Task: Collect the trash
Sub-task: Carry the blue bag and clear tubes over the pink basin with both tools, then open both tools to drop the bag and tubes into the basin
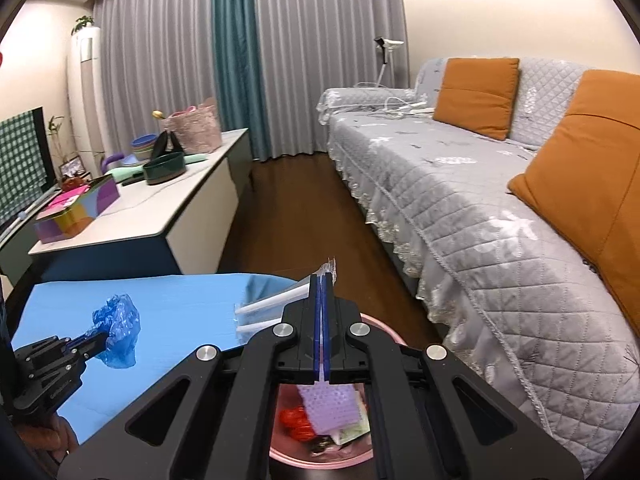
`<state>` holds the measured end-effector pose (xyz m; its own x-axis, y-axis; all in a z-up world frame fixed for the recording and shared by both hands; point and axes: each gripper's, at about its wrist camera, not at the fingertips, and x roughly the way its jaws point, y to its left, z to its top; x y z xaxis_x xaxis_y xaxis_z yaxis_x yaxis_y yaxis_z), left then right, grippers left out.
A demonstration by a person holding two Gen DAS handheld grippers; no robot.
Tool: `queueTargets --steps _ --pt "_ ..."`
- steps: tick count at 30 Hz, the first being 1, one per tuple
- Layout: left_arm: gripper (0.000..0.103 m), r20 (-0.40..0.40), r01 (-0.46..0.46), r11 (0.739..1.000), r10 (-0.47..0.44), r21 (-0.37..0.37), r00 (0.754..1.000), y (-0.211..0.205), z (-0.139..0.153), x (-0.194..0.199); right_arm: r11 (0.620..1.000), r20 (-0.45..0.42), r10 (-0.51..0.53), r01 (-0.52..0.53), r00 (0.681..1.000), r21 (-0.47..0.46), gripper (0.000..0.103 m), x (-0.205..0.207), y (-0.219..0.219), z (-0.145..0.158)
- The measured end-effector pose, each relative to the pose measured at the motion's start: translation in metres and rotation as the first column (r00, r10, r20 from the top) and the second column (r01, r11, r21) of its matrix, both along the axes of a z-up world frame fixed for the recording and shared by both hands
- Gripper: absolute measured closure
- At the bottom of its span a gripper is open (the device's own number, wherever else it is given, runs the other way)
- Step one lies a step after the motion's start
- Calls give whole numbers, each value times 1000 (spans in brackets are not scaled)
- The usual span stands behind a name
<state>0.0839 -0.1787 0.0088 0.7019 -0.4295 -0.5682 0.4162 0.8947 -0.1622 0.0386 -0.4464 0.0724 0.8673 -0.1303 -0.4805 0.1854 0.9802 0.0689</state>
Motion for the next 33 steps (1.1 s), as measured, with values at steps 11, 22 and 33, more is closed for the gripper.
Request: queueTargets --steps 11,22,33 --pt "96 -16 90 996 -90 -16 996 -47 -4 11 997 -29 -70 70 997 12 102 10 -26 -12" --pt "96 -40 149 989 -149 -12 988 -84 -14 34 995 -69 -95 94 993 -20 102 28 -30 -26" --pt "56 -67 192 981 -191 17 979 -106 -19 49 989 -159 -145 141 977 -35 46 39 -47 -48"
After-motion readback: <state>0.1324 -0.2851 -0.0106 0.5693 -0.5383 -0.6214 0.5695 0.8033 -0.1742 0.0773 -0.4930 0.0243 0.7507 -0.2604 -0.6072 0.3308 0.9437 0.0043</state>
